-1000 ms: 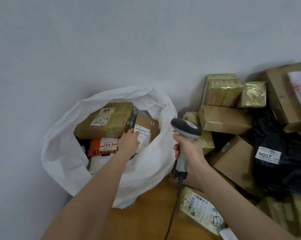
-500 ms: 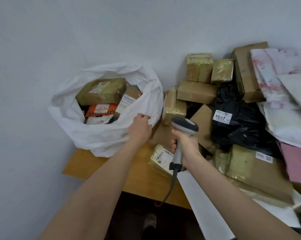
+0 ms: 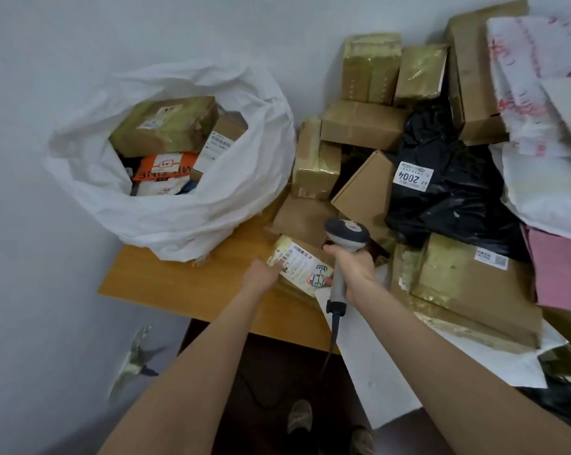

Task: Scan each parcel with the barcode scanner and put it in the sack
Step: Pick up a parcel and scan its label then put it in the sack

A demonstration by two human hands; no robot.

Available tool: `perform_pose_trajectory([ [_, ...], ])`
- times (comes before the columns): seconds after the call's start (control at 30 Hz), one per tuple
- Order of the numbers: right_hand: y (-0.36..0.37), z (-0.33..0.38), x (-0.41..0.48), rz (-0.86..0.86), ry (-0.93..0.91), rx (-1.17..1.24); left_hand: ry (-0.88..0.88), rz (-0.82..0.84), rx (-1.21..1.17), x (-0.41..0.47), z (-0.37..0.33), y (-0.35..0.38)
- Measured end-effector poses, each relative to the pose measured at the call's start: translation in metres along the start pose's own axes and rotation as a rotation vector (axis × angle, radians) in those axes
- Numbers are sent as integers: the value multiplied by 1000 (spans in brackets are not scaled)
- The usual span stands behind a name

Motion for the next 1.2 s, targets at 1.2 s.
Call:
perform_pose_trajectory([
  [1.2, 66, 2, -43, 254, 62, 24, -267, -94, -998, -22, 41, -36],
])
Point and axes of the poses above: each hand's wrist, its own x-axis towards the middle knuckle, its own y-axis out of the palm, z = x × y, the point moved 5 cm from there along x, towards the middle knuckle, and after that the axes turned 13 degrees about -x, right-handed, at the moved point
